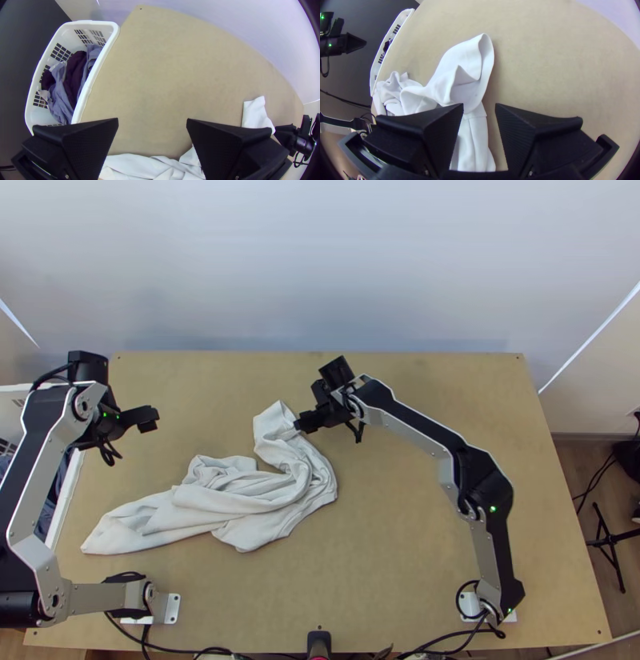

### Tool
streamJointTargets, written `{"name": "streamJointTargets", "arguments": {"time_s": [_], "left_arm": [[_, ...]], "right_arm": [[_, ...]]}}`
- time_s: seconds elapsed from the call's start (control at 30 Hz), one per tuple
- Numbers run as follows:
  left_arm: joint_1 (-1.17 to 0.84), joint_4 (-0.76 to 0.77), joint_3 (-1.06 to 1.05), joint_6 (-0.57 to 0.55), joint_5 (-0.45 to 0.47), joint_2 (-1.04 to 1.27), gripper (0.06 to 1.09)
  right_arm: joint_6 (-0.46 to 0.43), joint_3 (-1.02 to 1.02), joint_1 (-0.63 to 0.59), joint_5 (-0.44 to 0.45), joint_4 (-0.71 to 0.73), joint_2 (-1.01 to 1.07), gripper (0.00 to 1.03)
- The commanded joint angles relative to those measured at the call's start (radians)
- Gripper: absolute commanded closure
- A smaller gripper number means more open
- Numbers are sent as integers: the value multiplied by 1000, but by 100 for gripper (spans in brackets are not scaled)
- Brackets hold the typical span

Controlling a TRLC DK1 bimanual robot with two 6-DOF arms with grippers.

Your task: Fold the t-shirt

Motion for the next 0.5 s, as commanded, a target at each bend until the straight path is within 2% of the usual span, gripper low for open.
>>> {"name": "streamJointTargets", "arguments": {"time_s": [0.0,0.47], "left_arm": [[-17,-35,55,-11,0,26,9],[-18,-41,50,-22,0,22,9]], "right_arm": [[17,82,0,-31,-22,69,56],[11,29,9,-31,-59,43,56]]}}
